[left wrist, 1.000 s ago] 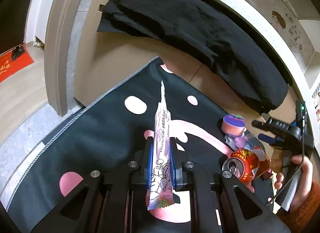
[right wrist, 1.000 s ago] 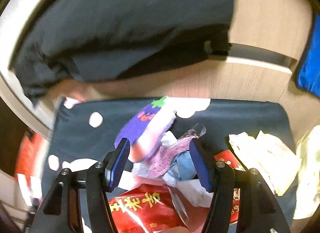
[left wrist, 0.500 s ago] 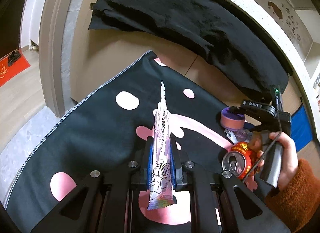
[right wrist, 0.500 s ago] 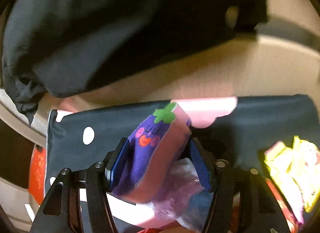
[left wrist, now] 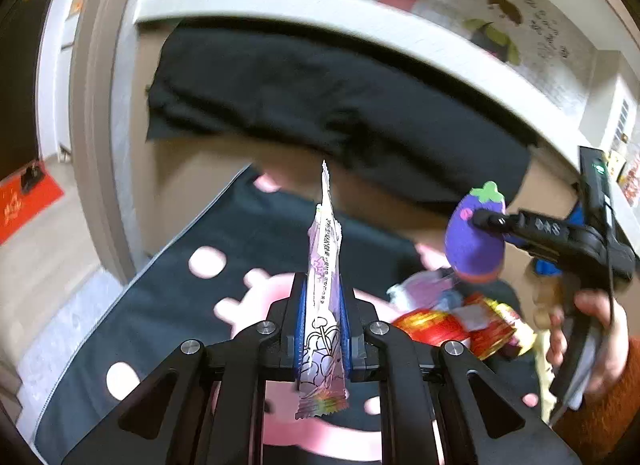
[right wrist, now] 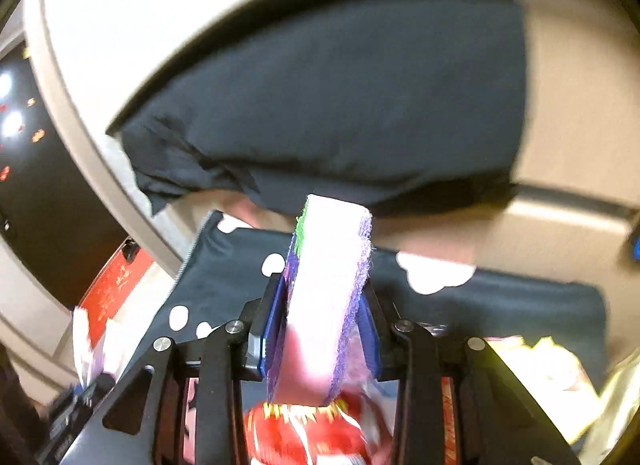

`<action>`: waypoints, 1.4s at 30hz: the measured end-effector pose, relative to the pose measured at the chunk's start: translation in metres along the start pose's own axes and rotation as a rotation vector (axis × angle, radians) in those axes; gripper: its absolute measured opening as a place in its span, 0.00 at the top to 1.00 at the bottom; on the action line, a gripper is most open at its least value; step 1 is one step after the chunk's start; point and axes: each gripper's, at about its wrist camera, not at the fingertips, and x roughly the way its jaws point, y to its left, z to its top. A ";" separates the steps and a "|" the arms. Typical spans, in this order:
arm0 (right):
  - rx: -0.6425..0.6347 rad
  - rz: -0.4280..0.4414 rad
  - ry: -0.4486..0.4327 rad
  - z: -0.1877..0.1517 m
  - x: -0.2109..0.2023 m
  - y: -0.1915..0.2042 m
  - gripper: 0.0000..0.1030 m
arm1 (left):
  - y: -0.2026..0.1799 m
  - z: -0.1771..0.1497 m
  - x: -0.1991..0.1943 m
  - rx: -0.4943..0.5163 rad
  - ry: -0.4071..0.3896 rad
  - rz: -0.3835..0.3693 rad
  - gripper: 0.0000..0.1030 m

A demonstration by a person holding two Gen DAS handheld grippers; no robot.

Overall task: Collect trash
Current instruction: 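Carry the packet and eggplant sponge over the bin and release both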

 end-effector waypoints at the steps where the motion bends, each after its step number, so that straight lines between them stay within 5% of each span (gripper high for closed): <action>1: -0.021 -0.001 -0.016 0.000 -0.014 -0.001 0.69 | -0.014 0.005 -0.006 0.016 -0.016 -0.001 0.86; 7: -0.164 -0.060 -0.147 -0.010 -0.097 -0.015 0.69 | -0.088 0.018 -0.028 0.083 -0.086 -0.033 0.86; 16: -0.187 -0.091 -0.247 -0.035 -0.199 -0.071 0.69 | -0.198 0.004 -0.038 0.241 -0.123 -0.041 0.86; 27: -0.175 -0.177 -0.322 -0.056 -0.269 -0.133 0.69 | -0.289 -0.025 -0.035 0.308 -0.090 -0.126 0.86; 42: -0.083 -0.319 -0.346 -0.096 -0.325 -0.228 0.69 | -0.395 -0.070 -0.011 0.371 -0.012 -0.345 0.86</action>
